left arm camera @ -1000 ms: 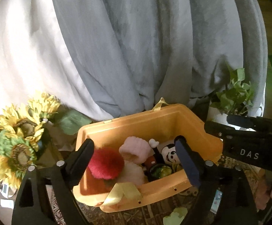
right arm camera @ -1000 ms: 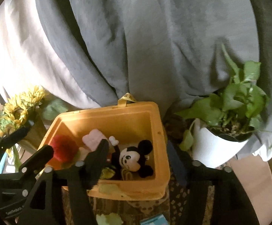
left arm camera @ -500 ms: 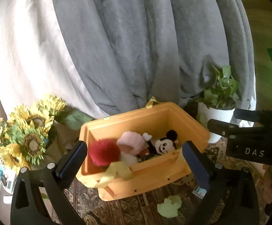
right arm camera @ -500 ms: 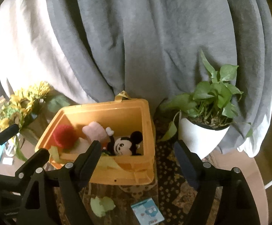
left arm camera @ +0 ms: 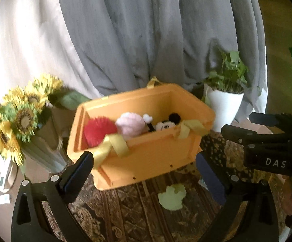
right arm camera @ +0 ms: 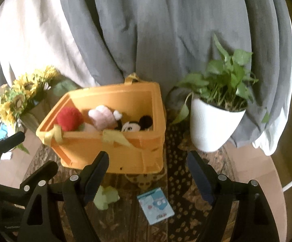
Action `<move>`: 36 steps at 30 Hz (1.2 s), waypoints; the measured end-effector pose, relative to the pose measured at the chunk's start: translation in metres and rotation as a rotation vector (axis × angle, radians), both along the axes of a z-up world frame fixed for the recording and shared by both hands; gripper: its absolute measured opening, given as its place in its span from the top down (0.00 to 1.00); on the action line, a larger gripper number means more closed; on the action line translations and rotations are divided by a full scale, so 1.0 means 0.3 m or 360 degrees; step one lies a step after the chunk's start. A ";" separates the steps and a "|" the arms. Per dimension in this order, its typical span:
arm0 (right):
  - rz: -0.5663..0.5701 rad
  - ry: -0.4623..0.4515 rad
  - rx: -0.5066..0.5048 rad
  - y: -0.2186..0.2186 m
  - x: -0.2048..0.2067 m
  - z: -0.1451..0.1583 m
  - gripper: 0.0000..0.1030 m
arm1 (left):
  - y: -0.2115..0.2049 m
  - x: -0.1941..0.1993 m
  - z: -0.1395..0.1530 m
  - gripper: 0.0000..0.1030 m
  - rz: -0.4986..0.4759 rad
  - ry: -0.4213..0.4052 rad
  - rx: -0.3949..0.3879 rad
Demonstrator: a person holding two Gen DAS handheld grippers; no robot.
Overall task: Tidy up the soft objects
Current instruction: 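Withdraw both tools from the crate toward the green sponge and card box, then grasp the green frog sponge with the left tool while the right tool grasps the blue card box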
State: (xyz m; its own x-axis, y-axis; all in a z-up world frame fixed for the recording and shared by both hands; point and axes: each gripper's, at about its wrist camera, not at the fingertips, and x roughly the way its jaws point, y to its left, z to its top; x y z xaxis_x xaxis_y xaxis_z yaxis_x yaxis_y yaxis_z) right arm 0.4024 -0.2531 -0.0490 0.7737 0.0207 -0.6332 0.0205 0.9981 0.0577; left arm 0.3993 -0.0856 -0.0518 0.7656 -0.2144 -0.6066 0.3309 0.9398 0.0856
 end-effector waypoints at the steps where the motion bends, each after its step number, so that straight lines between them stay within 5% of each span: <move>1: 0.0003 0.0015 0.0007 0.000 -0.003 -0.010 0.22 | 0.000 -0.005 -0.010 0.00 -0.0007 0.0014 0.0001; 24: 0.0068 0.0409 0.0035 -0.002 0.001 -0.285 0.22 | -0.035 0.002 -0.297 0.00 -0.0148 0.0369 0.0149; 36: 0.0103 0.0614 0.0068 -0.014 0.046 -0.425 0.22 | -0.092 0.061 -0.419 0.00 -0.0235 0.0441 0.0268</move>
State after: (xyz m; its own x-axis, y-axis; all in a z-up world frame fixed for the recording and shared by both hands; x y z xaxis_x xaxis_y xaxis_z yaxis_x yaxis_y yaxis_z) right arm 0.4163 -0.2574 -0.1765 0.4752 0.0944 -0.8748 -0.0144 0.9949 0.0995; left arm 0.4176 -0.1131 -0.1774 0.5351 -0.1894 -0.8233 0.4944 0.8605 0.1233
